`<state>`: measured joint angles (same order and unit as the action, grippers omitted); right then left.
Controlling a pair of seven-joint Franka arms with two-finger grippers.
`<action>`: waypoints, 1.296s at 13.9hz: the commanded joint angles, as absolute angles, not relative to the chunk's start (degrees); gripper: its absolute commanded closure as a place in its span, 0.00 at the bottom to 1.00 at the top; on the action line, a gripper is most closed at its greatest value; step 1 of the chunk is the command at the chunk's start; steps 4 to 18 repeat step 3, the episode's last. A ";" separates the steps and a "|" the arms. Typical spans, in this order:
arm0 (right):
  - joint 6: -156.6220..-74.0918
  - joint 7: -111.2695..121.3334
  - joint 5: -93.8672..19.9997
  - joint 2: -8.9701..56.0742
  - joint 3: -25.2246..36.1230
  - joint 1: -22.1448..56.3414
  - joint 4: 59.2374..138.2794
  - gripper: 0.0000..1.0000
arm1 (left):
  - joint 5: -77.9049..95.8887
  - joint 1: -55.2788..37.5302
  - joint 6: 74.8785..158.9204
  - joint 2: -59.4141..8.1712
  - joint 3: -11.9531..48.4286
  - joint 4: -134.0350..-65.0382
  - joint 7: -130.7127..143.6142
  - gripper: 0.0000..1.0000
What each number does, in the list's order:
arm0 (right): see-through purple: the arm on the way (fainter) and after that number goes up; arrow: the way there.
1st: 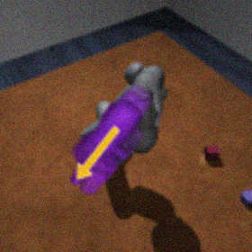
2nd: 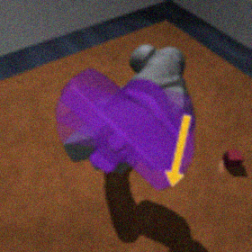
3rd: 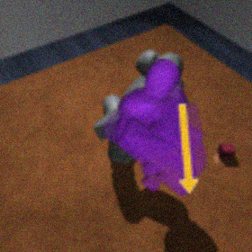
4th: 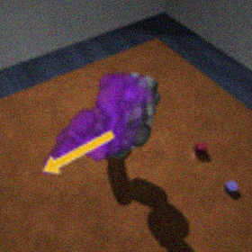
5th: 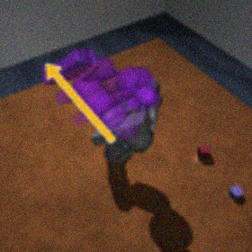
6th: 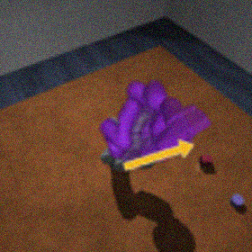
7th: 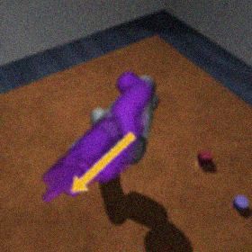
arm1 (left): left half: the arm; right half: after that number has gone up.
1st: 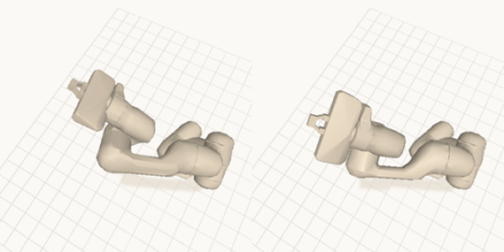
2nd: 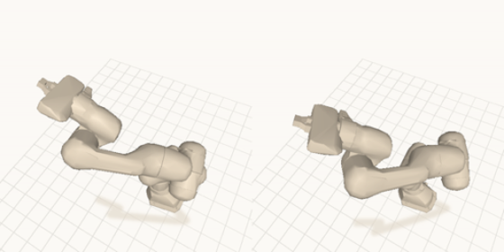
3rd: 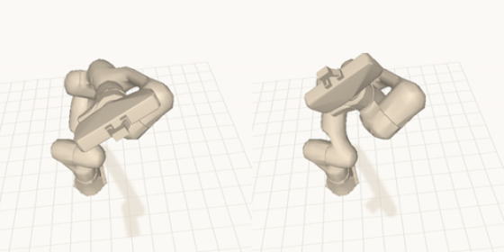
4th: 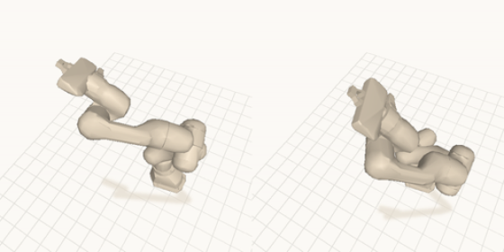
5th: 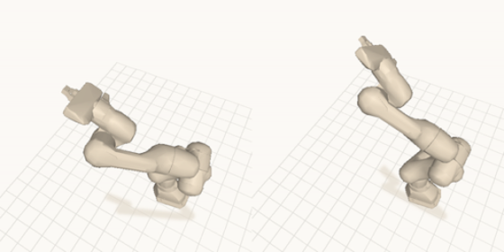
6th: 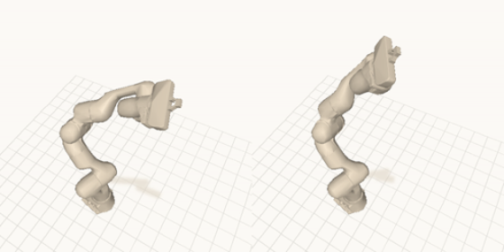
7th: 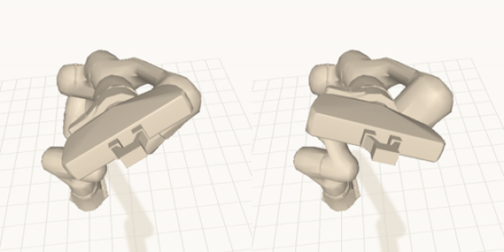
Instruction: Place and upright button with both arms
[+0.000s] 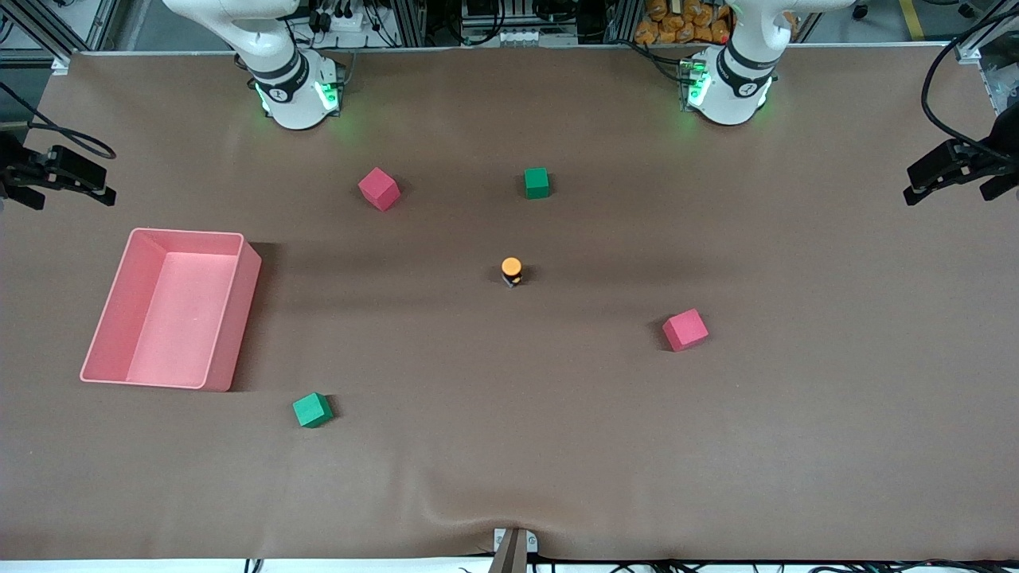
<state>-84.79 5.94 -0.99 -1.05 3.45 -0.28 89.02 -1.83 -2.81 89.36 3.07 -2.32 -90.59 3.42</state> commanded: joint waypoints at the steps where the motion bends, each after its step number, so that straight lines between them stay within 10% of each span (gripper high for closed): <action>1: -84.20 5.71 -0.79 -0.88 3.25 -0.62 87.98 0.00 | -0.70 -2.11 88.42 3.08 -1.41 -89.91 4.75 0.00; 18: -84.20 5.89 -0.79 -0.88 3.25 -0.62 87.98 0.00 | -0.62 -2.20 88.33 3.34 -1.32 -89.91 4.92 0.00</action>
